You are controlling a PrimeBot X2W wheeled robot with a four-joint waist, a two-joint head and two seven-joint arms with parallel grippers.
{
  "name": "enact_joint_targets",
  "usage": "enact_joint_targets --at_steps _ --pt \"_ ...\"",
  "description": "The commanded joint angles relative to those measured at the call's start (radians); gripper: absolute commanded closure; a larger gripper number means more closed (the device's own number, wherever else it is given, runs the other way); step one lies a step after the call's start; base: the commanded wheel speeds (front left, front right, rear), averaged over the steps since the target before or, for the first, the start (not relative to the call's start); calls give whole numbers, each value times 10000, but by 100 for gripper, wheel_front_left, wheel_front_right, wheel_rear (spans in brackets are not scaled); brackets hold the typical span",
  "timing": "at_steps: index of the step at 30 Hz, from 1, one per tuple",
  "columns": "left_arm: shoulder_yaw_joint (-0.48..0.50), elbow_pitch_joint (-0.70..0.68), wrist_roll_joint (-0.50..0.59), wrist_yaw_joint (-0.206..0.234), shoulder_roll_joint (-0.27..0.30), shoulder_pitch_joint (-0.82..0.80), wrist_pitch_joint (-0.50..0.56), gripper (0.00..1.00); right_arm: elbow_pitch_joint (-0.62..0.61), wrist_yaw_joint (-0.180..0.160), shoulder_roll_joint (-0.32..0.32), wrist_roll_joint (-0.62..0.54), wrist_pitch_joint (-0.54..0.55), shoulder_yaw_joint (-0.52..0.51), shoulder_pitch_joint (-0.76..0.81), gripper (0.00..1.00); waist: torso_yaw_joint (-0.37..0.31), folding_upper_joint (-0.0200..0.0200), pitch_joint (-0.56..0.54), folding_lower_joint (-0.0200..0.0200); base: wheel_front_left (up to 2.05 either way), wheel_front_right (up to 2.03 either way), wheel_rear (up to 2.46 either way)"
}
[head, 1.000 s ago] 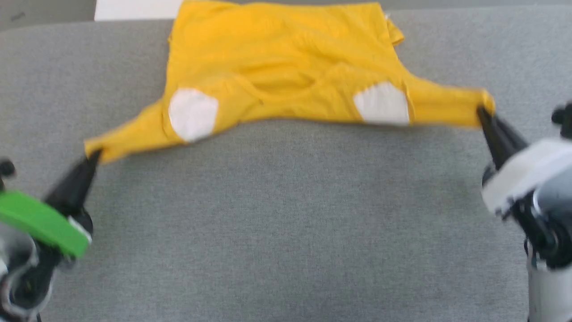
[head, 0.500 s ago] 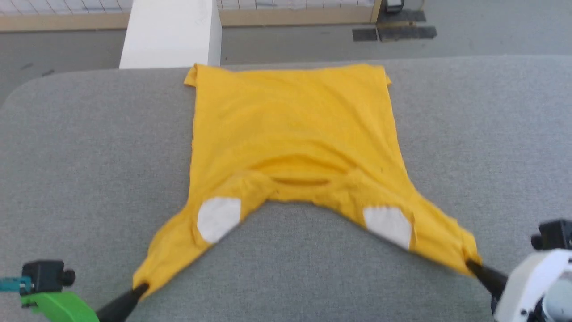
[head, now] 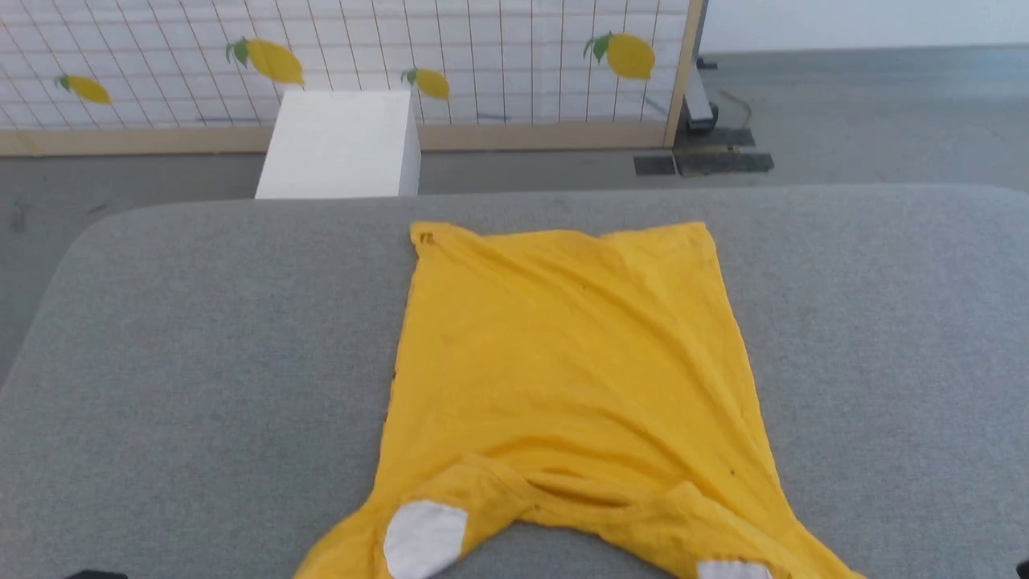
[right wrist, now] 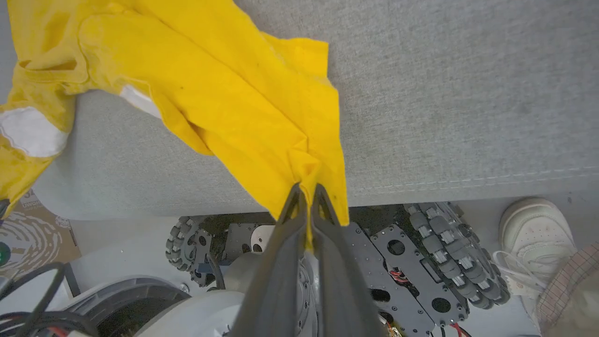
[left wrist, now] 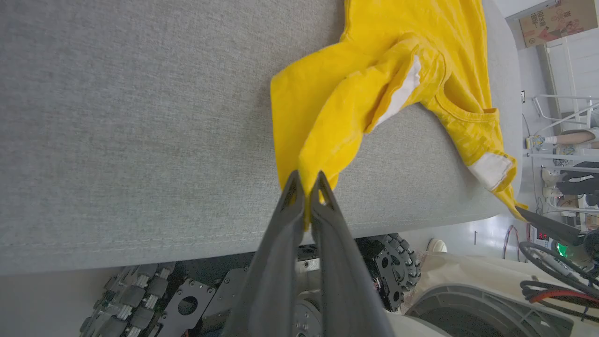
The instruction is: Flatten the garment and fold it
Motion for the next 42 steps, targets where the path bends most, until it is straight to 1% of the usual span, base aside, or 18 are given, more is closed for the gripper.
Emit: enact_joint_targets --at_steps 1,8,12,15,18,24,28,31,34,37,42 --pt "-12 -100 -90 57 127 236 -61 100 -52 -13 20 172 131 -105 206 100 104 0 -304 1 0 0 0" --pt "-13 -662 -388 94 423 855 -177 100 -7 -13 25 770 548 -386 765 100 217 0 -525 1 0 0 0" --pt "85 -932 -453 104 651 1196 -423 100 -154 -13 26 912 505 -563 987 100 296 0 -544 1 0 0 0" --pt "215 -1096 -303 134 704 1250 -726 100 -359 -13 26 884 77 -470 951 100 351 0 -505 1 0 0 0" --pt "298 -1264 -46 73 583 1067 -925 100 -489 -13 27 630 -638 -129 727 100 390 0 -443 1 0 0 0" --pt "470 -1493 611 -28 303 387 -1174 100 -272 -13 -63 -491 -2140 745 67 100 452 0 -231 1 0 0 0" --pt "593 -1629 1095 -188 34 -169 -1377 100 505 -13 -383 -1069 -3296 1535 -452 100 497 0 -4 1 0 0 0" --pt "589 -1696 1400 -307 -160 -536 -1413 100 1444 -13 -587 -1494 -4159 2145 -922 100 516 0 167 1 0 0 0" --pt "529 -1723 1619 -350 -298 -791 -1367 100 2450 -13 -708 -1826 -4689 2586 -1371 100 540 0 280 1 0 0 0" --pt "455 -1711 1760 -361 -436 -990 -1301 100 3462 -13 -818 -2149 -4996 2964 -1807 100 580 0 355 1 0 0 0" --pt "317 -1605 1893 -385 -608 -1181 -1182 100 4688 -13 -850 -2273 -5286 3124 -2295 100 640 0 390 1 0 0 0"
